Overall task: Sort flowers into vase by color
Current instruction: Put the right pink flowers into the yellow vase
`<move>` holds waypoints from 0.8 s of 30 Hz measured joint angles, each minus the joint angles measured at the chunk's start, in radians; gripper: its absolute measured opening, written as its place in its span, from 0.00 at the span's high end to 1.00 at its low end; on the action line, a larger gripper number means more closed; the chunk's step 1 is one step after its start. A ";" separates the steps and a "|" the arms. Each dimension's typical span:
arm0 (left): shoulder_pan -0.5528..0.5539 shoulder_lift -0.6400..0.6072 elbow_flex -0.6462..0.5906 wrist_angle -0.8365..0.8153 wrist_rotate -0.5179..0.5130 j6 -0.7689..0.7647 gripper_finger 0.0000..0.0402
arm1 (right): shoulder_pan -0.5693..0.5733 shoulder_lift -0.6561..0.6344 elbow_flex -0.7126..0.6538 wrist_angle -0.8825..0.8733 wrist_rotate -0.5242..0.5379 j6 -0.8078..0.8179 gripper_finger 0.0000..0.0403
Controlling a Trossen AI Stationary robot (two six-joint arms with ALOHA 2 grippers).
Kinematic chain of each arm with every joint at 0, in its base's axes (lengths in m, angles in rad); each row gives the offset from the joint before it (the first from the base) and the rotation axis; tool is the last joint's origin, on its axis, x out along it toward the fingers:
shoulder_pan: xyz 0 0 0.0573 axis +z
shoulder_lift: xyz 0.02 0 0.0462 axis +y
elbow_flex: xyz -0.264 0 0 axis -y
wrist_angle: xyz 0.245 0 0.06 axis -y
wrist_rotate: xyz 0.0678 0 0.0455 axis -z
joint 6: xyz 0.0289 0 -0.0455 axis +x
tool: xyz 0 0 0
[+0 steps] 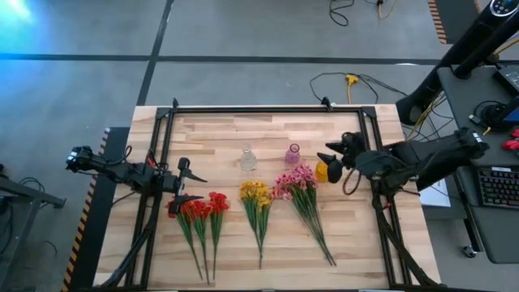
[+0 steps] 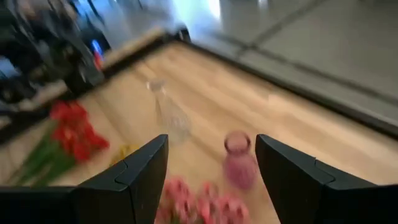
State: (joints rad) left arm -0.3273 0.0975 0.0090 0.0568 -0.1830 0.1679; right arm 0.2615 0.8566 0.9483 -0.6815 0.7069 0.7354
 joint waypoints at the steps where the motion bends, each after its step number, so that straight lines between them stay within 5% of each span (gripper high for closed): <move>1: 0.000 0.001 0.000 0.011 -0.013 0.006 0.42 | 0.007 0.023 0.047 -0.076 -0.005 0.044 0.42; 4: 0.000 0.002 0.000 0.082 -0.040 -0.046 0.42 | 0.023 0.088 0.159 -0.305 -0.015 0.171 0.42; 7: 0.000 0.003 0.000 0.201 -0.040 -0.266 0.42 | 0.029 0.152 0.250 -0.527 -0.056 0.281 0.42; 13: 0.000 0.002 0.000 0.400 -0.041 -0.656 0.42 | 0.029 0.251 0.298 -0.805 -0.317 0.456 0.42; 17: 0.000 0.002 0.000 0.467 -0.045 -0.642 0.42 | 0.029 0.310 0.257 -0.870 -0.504 0.457 0.42; 24: 0.000 0.002 0.000 0.532 -0.085 -0.633 0.42 | 0.029 0.392 0.218 -0.846 -0.455 0.363 0.42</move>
State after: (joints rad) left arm -0.3275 0.0993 0.0090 0.5885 -0.2678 -0.4651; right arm 0.2901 1.2491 1.1659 -1.5274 0.2518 1.0983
